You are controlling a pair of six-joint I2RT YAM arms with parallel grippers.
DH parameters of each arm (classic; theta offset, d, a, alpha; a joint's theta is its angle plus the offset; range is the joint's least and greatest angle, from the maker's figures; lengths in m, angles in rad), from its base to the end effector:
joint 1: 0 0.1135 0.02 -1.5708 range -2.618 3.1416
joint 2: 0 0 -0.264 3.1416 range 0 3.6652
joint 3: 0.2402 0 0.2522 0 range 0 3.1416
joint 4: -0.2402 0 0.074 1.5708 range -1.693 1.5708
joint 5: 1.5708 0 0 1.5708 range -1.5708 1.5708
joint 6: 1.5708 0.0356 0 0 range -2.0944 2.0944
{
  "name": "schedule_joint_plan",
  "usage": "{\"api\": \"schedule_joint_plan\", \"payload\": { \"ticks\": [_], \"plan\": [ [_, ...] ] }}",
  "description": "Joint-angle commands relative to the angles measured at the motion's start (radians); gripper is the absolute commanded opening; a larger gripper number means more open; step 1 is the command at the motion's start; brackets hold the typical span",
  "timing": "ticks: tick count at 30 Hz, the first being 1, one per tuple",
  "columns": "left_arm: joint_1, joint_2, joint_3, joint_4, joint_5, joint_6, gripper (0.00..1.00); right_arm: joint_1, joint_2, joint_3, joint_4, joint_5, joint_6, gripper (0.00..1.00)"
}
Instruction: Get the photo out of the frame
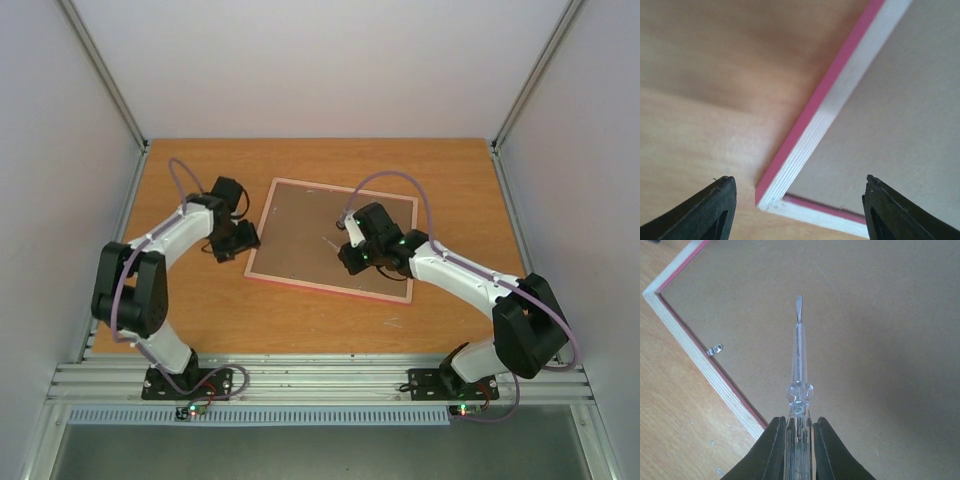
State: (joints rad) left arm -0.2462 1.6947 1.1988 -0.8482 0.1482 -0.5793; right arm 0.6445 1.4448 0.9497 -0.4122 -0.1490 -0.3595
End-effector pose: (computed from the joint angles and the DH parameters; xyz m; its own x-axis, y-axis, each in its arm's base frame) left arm 0.3102 -0.0834 0.2053 -0.9404 -0.3219 -0.1093 -0.2887 0.9260 -0.2435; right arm 0.2352 0.1833 0.2258 -0.3548 -0.7019 -0.6177 -0.8461 0.5221 -0.1072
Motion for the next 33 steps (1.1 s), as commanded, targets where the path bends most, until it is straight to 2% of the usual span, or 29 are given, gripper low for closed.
{"api": "schedule_joint_plan", "payload": {
  "ticks": [1,6,10,16,23,29,33],
  "plan": [
    [-0.013,-0.109,-0.151,0.091,0.037,-0.225,0.70,-0.011,-0.029,-0.017,0.002,0.008,-0.019,0.01],
    [-0.030,-0.217,-0.305,0.180,0.063,-0.401,0.70,-0.015,-0.027,-0.024,0.007,0.000,-0.021,0.01],
    [-0.065,-0.237,-0.366,0.260,0.075,-0.495,0.70,-0.017,-0.026,-0.028,0.009,-0.001,-0.021,0.01],
    [-0.100,-0.185,-0.367,0.298,0.073,-0.536,0.68,-0.017,-0.035,-0.037,0.006,-0.001,-0.020,0.01],
    [-0.109,-0.139,-0.376,0.342,0.078,-0.566,0.60,-0.020,-0.052,-0.051,0.003,0.004,-0.017,0.01],
    [-0.110,-0.111,-0.381,0.344,0.075,-0.563,0.45,-0.022,-0.055,-0.055,0.004,0.006,-0.013,0.01],
    [-0.108,-0.087,-0.362,0.313,0.060,-0.542,0.30,-0.022,-0.054,-0.054,0.006,0.006,-0.011,0.01]
  ]
}}
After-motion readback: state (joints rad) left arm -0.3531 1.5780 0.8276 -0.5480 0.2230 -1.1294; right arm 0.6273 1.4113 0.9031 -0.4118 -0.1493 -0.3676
